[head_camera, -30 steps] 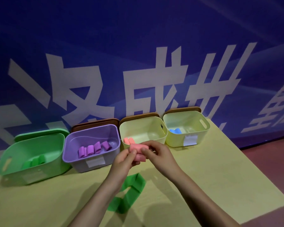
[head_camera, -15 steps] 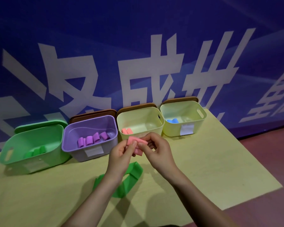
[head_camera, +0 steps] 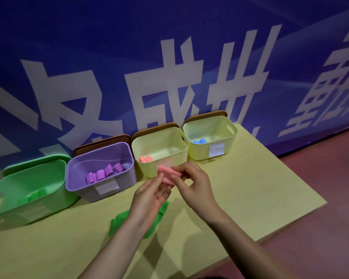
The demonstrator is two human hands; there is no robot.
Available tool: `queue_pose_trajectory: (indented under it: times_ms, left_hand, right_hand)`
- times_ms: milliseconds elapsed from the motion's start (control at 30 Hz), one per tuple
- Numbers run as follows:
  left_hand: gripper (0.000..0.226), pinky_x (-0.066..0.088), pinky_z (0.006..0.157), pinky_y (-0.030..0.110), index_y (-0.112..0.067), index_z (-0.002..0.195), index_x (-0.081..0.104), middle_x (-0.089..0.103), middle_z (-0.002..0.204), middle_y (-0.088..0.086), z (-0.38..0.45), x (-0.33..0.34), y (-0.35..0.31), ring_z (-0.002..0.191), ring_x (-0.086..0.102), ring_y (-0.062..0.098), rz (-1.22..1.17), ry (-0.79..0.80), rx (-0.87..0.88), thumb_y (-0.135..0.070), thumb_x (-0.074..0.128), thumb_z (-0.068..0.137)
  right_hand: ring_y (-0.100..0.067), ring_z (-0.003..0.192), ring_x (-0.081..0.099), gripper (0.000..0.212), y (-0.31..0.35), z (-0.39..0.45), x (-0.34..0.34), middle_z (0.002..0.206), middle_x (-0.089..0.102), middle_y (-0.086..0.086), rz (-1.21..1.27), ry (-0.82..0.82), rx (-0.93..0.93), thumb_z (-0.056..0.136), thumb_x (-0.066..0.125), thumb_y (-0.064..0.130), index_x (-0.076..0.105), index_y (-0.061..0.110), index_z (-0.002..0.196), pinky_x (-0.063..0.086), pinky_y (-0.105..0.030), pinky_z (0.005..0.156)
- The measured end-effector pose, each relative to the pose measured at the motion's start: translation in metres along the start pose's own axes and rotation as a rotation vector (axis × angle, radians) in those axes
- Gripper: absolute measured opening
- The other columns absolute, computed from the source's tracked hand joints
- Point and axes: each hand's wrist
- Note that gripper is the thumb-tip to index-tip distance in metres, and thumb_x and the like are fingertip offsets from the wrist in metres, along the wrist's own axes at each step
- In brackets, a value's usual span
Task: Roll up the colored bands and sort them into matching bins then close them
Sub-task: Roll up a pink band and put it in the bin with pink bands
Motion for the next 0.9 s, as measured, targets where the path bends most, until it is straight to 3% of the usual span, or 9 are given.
queue_pose_trajectory:
  times_ms: [200, 400, 567, 633, 733, 800, 900]
  left_hand:
    - [0.015, 0.059, 0.068, 0.024, 0.002, 0.098, 0.065, 0.072, 0.09, 0.019, 0.003, 0.003, 0.006, 0.08, 0.073, 0.02, -0.099, -0.076, -0.084, -0.004, 0.052, 0.093]
    - [0.019, 0.057, 0.083, 0.032, 0.004, 0.1, 0.063, 0.071, 0.099, 0.023, -0.005, -0.002, -0.004, 0.093, 0.071, 0.027, -0.037, -0.02, -0.067, -0.005, 0.048, 0.095]
    - [0.017, 0.057, 0.08, 0.028, 0.003, 0.1, 0.065, 0.072, 0.096, 0.021, -0.006, -0.01, -0.011, 0.089, 0.072, 0.024, -0.064, -0.075, -0.008, -0.008, 0.053, 0.095]
    - [0.017, 0.057, 0.081, 0.029, 0.004, 0.1, 0.065, 0.071, 0.097, 0.022, -0.006, -0.012, -0.015, 0.087, 0.072, 0.024, -0.052, -0.067, 0.015, -0.005, 0.052, 0.095]
    - [0.023, 0.057, 0.081, 0.027, 0.002, 0.09, 0.068, 0.072, 0.093, 0.02, -0.007, -0.014, -0.019, 0.087, 0.071, 0.022, 0.05, -0.003, 0.064, -0.002, 0.046, 0.096]
    - [0.026, 0.057, 0.082, 0.025, -0.001, 0.091, 0.069, 0.073, 0.094, 0.017, -0.007, -0.013, -0.022, 0.09, 0.071, 0.021, 0.135, 0.031, 0.108, 0.0, 0.043, 0.097]
    - [0.025, 0.055, 0.087, 0.025, -0.005, 0.09, 0.069, 0.074, 0.094, 0.011, -0.007, -0.013, -0.027, 0.091, 0.071, 0.018, 0.223, 0.044, 0.158, -0.001, 0.045, 0.097]
  right_hand:
    - [-0.011, 0.076, 0.052, 0.011, -0.015, -0.007, -0.001, 0.08, 0.056, 0.003, -0.253, 0.02, -0.178, 0.084, 0.067, 0.011, 0.069, 0.012, 0.095, 0.046, -0.029, 0.065]
    - [-0.016, 0.08, 0.056, 0.016, -0.021, -0.005, 0.001, 0.085, 0.061, 0.001, -0.297, 0.063, -0.278, 0.086, 0.067, 0.01, 0.071, 0.009, 0.102, 0.048, -0.03, 0.069]
    - [-0.018, 0.089, 0.059, 0.025, -0.016, 0.005, 0.003, 0.094, 0.063, -0.002, -0.249, 0.219, -0.311, 0.089, 0.06, 0.018, 0.071, 0.012, 0.11, 0.048, -0.026, 0.078]
    - [-0.014, 0.088, 0.06, 0.024, -0.012, 0.006, 0.006, 0.093, 0.063, -0.001, -0.172, 0.221, -0.252, 0.09, 0.059, 0.022, 0.074, 0.012, 0.105, 0.048, -0.023, 0.078]
    - [-0.008, 0.081, 0.06, 0.019, -0.007, 0.011, 0.014, 0.085, 0.062, 0.001, 0.052, 0.142, 0.016, 0.084, 0.066, 0.026, 0.075, 0.009, 0.086, 0.047, -0.02, 0.073]
    - [-0.007, 0.08, 0.06, 0.007, -0.004, 0.013, 0.019, 0.086, 0.062, 0.003, 0.175, 0.142, 0.18, 0.082, 0.071, 0.013, 0.072, 0.014, 0.089, 0.051, -0.024, 0.073]
    - [-0.005, 0.083, 0.06, 0.022, -0.002, 0.015, 0.022, 0.091, 0.063, 0.003, 0.186, 0.187, 0.285, 0.083, 0.069, 0.007, 0.07, 0.023, 0.098, 0.053, -0.025, 0.077]
Point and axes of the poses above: each hand's wrist, its own z-axis towards the middle knuckle, its own x-axis out of the palm, y = z × x
